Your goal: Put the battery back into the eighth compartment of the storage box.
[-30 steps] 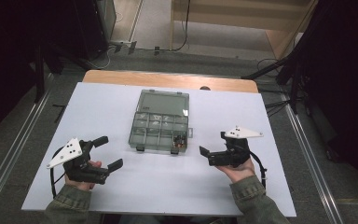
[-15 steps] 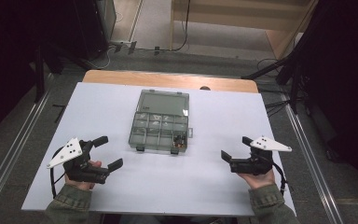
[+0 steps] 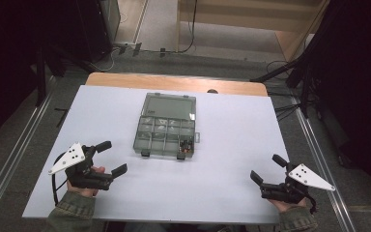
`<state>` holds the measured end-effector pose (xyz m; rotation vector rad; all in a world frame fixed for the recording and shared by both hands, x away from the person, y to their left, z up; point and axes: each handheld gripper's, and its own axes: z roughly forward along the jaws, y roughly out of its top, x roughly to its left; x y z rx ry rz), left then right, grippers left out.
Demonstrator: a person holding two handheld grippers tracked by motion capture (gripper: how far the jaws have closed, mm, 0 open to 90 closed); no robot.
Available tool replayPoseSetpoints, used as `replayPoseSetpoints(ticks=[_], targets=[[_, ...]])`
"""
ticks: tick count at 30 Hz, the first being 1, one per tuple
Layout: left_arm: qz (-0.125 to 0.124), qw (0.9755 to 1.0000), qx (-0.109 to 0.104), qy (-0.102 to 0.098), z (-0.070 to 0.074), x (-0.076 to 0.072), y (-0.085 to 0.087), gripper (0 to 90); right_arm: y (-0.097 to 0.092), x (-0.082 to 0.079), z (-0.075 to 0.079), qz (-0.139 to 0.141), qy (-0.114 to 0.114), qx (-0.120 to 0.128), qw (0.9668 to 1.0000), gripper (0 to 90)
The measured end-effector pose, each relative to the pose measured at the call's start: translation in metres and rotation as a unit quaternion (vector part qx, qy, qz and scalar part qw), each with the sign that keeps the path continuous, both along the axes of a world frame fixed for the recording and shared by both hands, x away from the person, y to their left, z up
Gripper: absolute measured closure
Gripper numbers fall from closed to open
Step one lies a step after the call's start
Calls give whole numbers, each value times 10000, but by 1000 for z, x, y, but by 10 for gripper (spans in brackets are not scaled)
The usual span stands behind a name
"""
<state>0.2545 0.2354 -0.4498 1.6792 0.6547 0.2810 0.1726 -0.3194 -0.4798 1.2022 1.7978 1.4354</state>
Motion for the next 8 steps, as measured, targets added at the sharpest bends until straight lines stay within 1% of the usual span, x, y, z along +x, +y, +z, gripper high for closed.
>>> replayPoseSetpoints(ticks=[3,5,7,8], targets=[[-7,10000,5,5,0,0,0,0,2,-1,1,29,-125,15,9999,0],[-12,10000,12,3,0,0,0,0,6,0,0,40,-147,-56,9999,0],[-11,10000,6,7,0,-1,0,0,10,1,-1,48,-147,-194,9997,0],[-11,10000,8,13,0,-1,0,0,11,1,-1,62,-146,-213,9996,0]])
